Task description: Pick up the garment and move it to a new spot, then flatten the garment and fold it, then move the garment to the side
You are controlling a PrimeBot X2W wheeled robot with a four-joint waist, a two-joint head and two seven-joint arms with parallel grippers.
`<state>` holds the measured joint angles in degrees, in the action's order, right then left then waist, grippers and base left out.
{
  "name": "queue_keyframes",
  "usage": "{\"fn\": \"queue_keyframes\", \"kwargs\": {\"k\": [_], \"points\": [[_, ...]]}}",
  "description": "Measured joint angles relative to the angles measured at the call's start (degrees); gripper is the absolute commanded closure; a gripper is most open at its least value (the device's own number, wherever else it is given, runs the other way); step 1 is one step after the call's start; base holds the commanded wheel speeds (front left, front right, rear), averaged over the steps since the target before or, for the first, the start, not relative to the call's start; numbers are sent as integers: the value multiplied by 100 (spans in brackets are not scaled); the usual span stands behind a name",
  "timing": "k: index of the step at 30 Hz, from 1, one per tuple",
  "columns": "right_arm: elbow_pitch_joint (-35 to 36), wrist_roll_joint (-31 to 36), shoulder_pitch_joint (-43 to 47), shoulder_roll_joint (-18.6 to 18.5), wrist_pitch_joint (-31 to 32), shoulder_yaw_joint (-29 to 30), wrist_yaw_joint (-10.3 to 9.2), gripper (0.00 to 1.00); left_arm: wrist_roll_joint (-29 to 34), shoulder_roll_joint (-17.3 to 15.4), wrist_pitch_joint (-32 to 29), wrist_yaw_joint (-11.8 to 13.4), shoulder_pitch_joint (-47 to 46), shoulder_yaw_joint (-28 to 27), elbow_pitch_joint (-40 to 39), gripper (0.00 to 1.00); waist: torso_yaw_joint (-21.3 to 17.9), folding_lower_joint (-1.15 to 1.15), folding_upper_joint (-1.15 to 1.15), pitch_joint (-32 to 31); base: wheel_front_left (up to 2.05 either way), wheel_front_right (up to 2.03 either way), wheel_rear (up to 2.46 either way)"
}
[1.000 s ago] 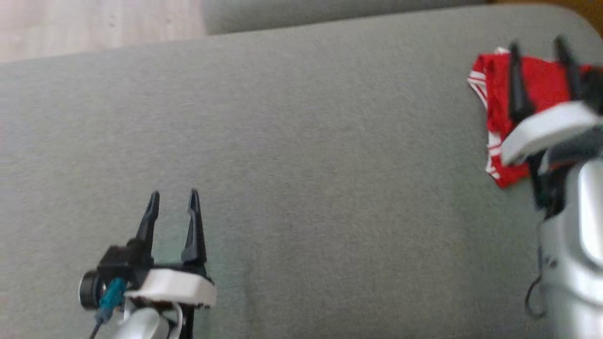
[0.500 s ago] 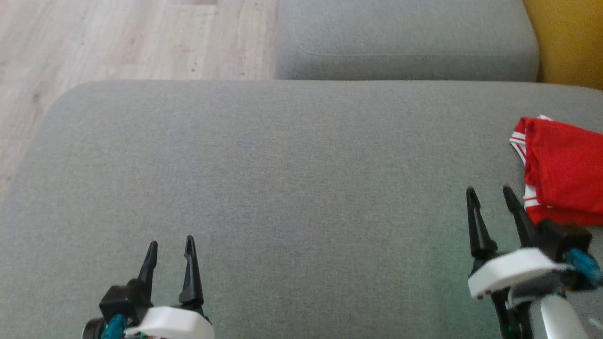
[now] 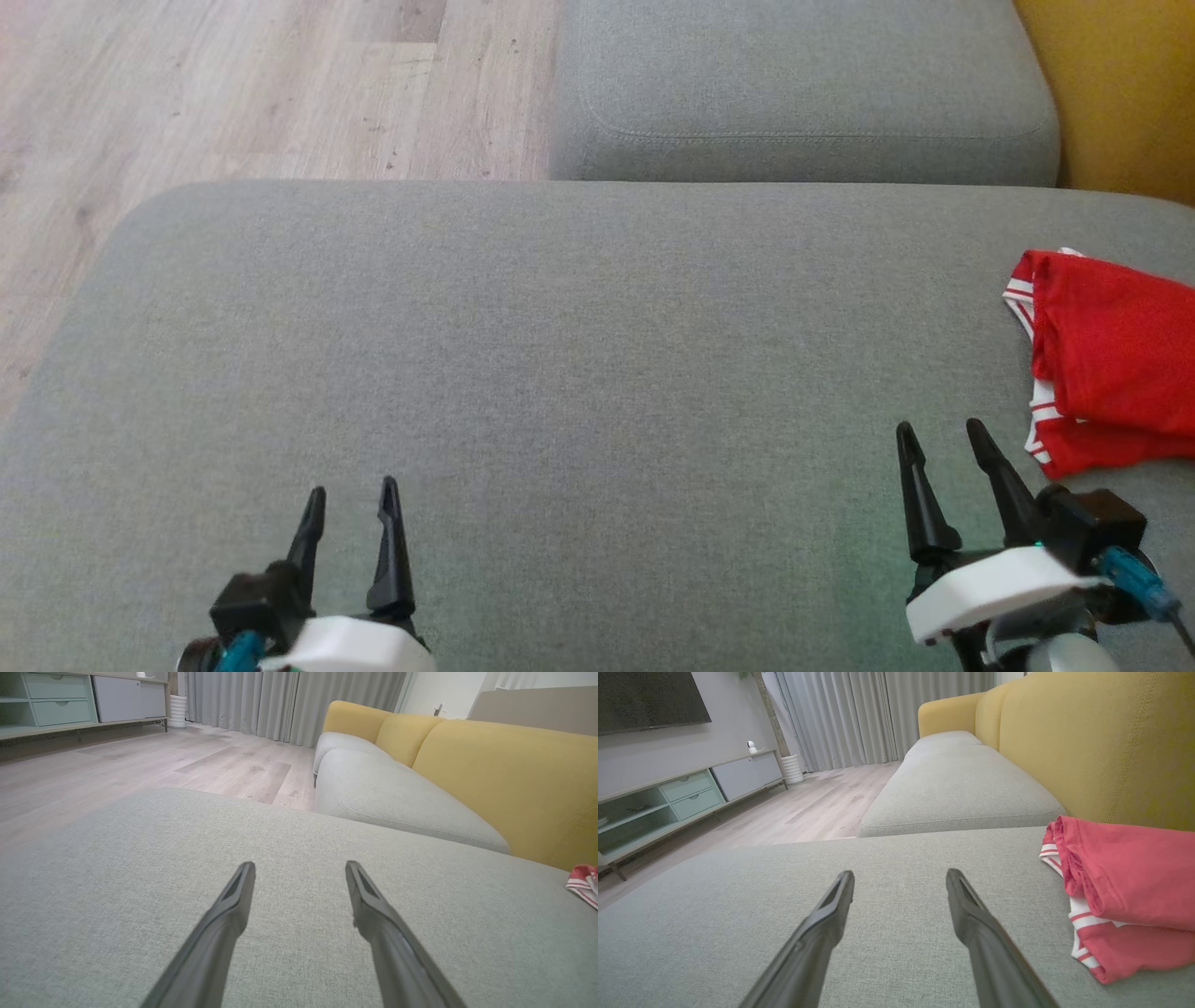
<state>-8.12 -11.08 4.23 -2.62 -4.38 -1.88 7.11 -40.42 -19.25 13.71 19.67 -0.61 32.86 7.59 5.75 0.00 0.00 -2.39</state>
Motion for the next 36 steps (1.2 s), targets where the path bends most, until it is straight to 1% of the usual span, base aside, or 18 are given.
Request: {"fn": "queue_keyframes", "kwargs": {"k": [3,10,12,13,19,26,36], "points": [[20,3,0,0,0,-15,0,0,48,1,-1,51,-1,53,40,0,-6,0,0,-1,0,0,0],[34,8,0,0,0,-15,0,0,71,0,-53,63,-1,73,71,0,0,0,0,11,0,0,0],[34,9,0,0,0,-13,0,0,71,1,-52,99,-1,69,62,0,4,0,0,15,0,0,0],[34,9,0,0,-1,-13,0,100,73,0,-52,100,-1,71,60,100,7,0,0,17,0,0,0],[-480,-25,171,5,19,-16,-8,100,42,82,-63,92,258,110,479,100,0,0,0,21,0,0,0],[-502,-489,218,5,65,-3,-8,100,-268,176,-163,-62,316,4,502,100,-33,0,0,35,0,0,0],[-516,-1148,198,5,96,40,-8,100,-698,278,-305,-265,312,-314,517,100,-80,1,0,53,0,0,0]]}}
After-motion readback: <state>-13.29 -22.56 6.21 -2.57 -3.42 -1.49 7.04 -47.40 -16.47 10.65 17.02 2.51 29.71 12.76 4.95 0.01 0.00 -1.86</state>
